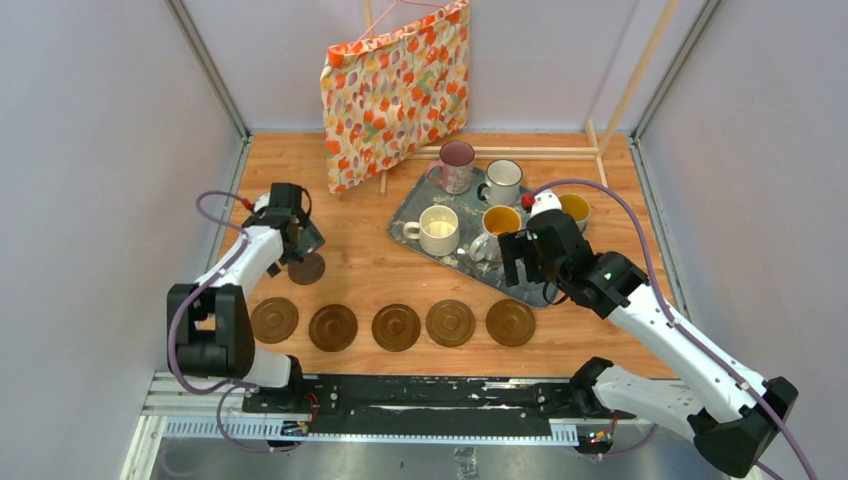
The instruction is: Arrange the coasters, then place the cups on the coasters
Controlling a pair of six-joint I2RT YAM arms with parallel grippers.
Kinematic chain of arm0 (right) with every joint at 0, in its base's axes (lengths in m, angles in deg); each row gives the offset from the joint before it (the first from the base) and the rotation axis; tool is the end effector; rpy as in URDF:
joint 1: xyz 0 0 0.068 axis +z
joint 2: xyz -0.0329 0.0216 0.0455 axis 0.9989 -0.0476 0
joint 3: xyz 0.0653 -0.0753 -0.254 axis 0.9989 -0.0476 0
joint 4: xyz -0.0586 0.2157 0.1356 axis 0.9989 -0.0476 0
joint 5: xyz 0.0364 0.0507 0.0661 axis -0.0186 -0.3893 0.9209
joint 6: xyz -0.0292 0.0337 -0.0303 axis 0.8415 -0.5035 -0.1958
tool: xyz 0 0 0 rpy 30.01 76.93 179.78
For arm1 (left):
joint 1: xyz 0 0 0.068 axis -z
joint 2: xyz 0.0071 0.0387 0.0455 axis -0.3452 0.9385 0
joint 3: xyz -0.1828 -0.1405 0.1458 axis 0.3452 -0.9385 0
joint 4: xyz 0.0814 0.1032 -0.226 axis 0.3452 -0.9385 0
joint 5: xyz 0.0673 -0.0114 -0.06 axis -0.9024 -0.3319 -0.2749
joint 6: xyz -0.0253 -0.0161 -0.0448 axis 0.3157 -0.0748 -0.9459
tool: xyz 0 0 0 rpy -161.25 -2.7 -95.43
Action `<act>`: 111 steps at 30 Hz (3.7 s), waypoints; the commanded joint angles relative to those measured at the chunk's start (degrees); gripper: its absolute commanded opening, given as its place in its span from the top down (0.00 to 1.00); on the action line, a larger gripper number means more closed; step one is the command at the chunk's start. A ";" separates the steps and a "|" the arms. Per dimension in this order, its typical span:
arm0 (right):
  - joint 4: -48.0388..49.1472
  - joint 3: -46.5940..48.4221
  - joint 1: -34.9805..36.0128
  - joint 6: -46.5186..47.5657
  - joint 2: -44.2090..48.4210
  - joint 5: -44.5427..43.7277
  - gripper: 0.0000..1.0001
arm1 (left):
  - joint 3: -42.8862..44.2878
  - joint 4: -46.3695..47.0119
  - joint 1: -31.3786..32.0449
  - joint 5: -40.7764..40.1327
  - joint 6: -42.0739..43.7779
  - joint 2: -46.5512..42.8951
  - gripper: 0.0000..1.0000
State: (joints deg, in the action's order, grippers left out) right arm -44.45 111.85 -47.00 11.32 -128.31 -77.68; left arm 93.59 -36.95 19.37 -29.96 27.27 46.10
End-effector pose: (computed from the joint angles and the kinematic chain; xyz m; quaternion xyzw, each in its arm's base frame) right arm 0.1542 0.1162 0.3309 -0.1248 0.8816 0.0791 0.4482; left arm 0.2625 0.0157 0.2068 -0.3634 0.8885 0.0830 0.2677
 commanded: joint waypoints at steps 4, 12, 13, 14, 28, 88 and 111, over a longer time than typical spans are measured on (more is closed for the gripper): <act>-0.86 0.13 0.84 -0.25 0.84 -2.27 0.01 | 6.87 2.81 9.62 1.92 3.15 9.33 0.00; -1.19 0.13 0.77 -0.20 0.97 -3.03 0.01 | 13.71 2.37 17.63 1.54 4.03 17.32 0.00; -1.21 0.17 0.77 -0.19 0.94 -3.13 0.01 | 14.61 2.39 18.07 2.29 4.35 18.42 0.00; -1.21 0.16 0.76 -0.16 0.95 -3.18 0.01 | 15.33 2.40 18.53 2.85 4.59 19.46 0.00; -2.00 0.29 0.81 -0.13 1.02 -3.82 0.00 | 12.29 6.91 17.28 7.89 1.38 24.71 0.00; -1.52 0.51 0.78 0.45 -1.20 -0.75 0.01 | 5.86 6.08 -19.73 9.71 1.48 9.71 0.00; -1.92 0.44 0.83 0.20 -1.72 0.01 0.01 | 3.14 9.51 -28.45 10.50 0.02 13.52 0.00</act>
State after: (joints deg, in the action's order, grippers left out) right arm -44.93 111.85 -47.00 11.34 -129.89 -78.03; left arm 98.55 -27.38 -8.06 -19.06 27.49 61.22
